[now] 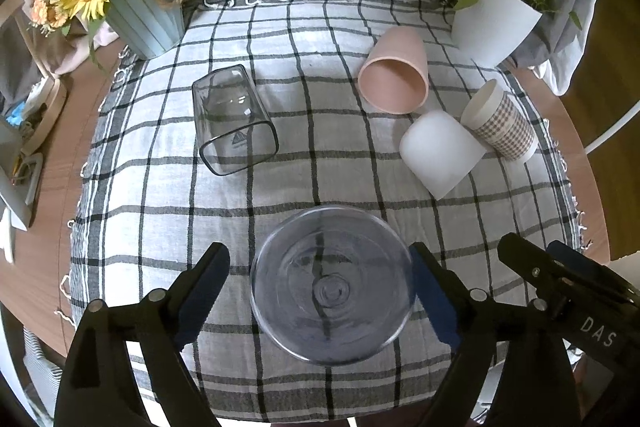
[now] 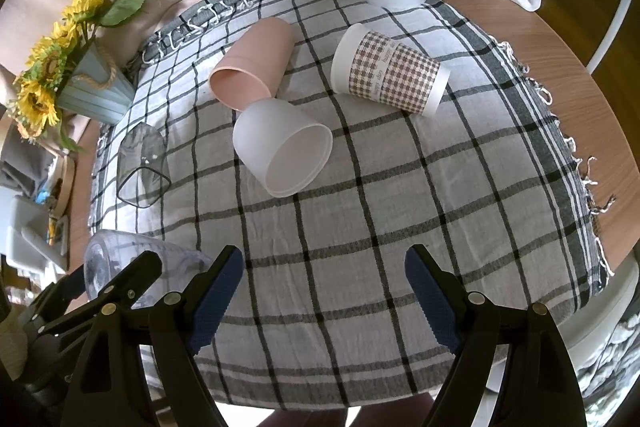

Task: Flip cup upside down
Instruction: 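Lower the clear cup onto the cloth and open the left tool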

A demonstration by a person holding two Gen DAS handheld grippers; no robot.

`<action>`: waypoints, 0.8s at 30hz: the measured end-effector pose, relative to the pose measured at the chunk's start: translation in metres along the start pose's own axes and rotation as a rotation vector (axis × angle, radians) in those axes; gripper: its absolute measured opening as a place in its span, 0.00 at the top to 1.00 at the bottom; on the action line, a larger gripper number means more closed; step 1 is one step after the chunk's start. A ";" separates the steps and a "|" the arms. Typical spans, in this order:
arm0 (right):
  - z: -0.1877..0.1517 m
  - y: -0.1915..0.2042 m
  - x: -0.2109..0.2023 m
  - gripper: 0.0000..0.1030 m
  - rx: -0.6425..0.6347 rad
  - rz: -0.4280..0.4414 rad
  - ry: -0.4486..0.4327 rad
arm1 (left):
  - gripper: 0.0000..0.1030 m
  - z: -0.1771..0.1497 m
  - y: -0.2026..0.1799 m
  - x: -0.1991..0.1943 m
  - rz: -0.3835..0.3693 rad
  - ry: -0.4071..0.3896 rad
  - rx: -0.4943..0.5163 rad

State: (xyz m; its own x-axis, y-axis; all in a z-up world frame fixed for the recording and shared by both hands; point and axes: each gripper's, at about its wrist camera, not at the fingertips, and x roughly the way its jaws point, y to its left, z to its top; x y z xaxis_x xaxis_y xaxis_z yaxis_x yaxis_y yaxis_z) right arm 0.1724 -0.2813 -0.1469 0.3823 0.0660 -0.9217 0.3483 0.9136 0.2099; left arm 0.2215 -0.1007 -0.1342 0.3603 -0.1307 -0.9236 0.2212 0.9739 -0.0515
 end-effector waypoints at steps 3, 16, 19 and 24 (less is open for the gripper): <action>0.002 -0.001 -0.005 0.19 -0.006 0.005 -0.010 | 0.09 -0.001 -0.001 -0.003 0.004 -0.008 -0.010; 0.008 -0.013 -0.043 0.12 -0.075 0.010 -0.100 | 0.07 -0.016 -0.013 -0.045 0.083 -0.127 -0.092; 0.009 -0.015 -0.052 0.11 -0.100 0.018 -0.121 | 0.07 -0.022 -0.015 -0.058 0.092 -0.162 -0.115; 0.003 -0.014 -0.073 0.10 -0.129 0.028 -0.166 | 0.07 -0.034 -0.014 -0.080 0.110 -0.216 -0.131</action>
State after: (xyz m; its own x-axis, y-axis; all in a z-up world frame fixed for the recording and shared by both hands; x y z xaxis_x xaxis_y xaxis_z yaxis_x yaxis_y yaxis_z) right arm 0.1418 -0.2998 -0.0816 0.5298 0.0352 -0.8474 0.2268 0.9569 0.1815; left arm 0.1587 -0.0978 -0.0725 0.5634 -0.0455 -0.8249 0.0561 0.9983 -0.0168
